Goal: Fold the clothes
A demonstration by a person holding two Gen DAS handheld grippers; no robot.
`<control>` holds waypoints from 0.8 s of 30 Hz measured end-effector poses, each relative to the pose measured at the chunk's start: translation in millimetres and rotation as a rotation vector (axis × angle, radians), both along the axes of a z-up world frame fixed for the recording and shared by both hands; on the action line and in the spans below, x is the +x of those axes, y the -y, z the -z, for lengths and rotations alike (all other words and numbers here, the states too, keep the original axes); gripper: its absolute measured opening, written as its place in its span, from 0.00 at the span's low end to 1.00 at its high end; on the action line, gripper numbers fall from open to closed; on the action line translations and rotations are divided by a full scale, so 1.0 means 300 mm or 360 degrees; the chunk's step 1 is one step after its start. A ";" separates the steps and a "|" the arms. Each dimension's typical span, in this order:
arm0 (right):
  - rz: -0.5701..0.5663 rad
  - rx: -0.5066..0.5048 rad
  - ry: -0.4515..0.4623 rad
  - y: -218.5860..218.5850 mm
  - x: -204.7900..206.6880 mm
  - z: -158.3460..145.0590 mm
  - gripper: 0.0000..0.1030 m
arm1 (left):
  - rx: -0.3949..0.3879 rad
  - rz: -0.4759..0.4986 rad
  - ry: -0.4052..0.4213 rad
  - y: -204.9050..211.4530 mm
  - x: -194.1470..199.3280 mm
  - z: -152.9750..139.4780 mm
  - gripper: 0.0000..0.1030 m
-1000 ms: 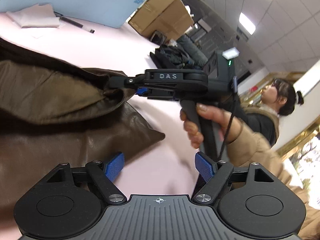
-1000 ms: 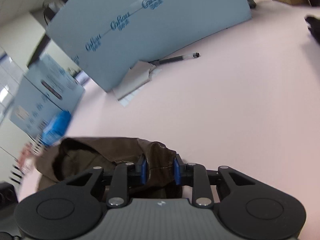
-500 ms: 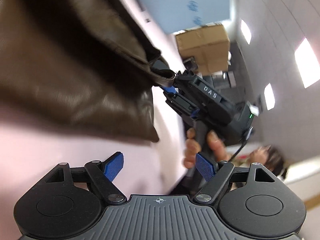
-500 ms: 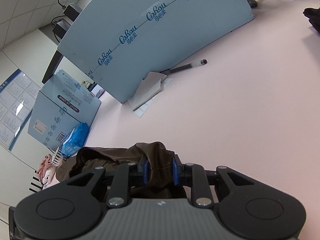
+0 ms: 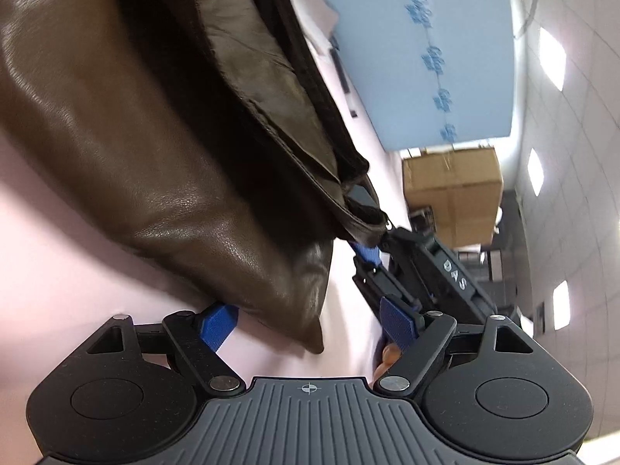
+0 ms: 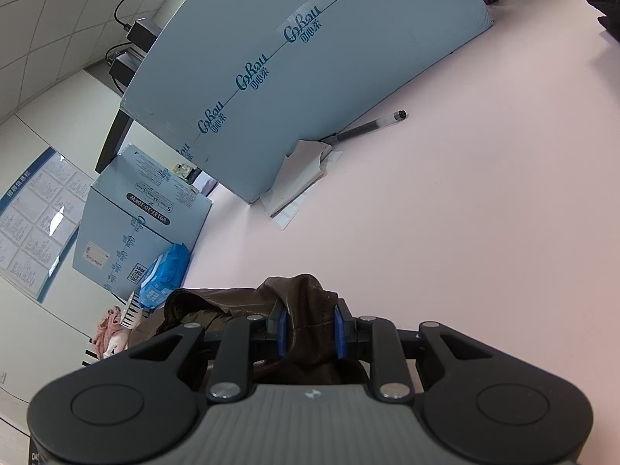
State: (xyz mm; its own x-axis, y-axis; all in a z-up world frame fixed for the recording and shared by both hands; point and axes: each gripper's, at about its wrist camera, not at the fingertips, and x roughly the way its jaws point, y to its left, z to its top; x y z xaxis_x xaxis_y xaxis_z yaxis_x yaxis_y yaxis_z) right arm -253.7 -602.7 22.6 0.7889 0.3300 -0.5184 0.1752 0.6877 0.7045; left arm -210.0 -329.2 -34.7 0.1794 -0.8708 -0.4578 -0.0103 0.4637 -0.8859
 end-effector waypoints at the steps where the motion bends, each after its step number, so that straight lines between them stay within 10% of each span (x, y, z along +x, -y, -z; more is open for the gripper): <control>1: -0.0005 0.0010 0.0007 0.001 -0.001 0.002 0.24 | 0.0003 0.0002 0.0006 -0.002 0.004 0.002 0.79; 5: -0.0009 0.0040 0.0032 0.003 -0.007 0.009 0.24 | 0.0030 0.0071 0.0096 0.009 0.006 -0.002 0.68; 7: -0.0019 0.0052 0.0053 0.000 -0.016 0.007 0.24 | 0.0034 0.0100 0.0086 -0.004 0.024 0.012 0.30; 9: -0.0026 0.0050 0.0072 -0.003 -0.024 -0.001 0.24 | 0.0012 0.0130 0.0001 -0.015 0.052 0.064 0.13; 24: -0.0046 0.0072 0.0217 -0.033 -0.059 -0.086 0.24 | -0.0359 0.0180 0.0130 -0.143 0.050 0.036 0.11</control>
State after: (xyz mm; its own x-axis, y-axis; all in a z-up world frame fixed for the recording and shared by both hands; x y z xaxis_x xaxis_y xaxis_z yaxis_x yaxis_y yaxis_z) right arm -271.5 -592.7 48.4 0.8407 0.3744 -0.3913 0.0564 0.6581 0.7508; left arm -194.9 -286.3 -45.4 0.1038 -0.9657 -0.2380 0.1063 0.2487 -0.9627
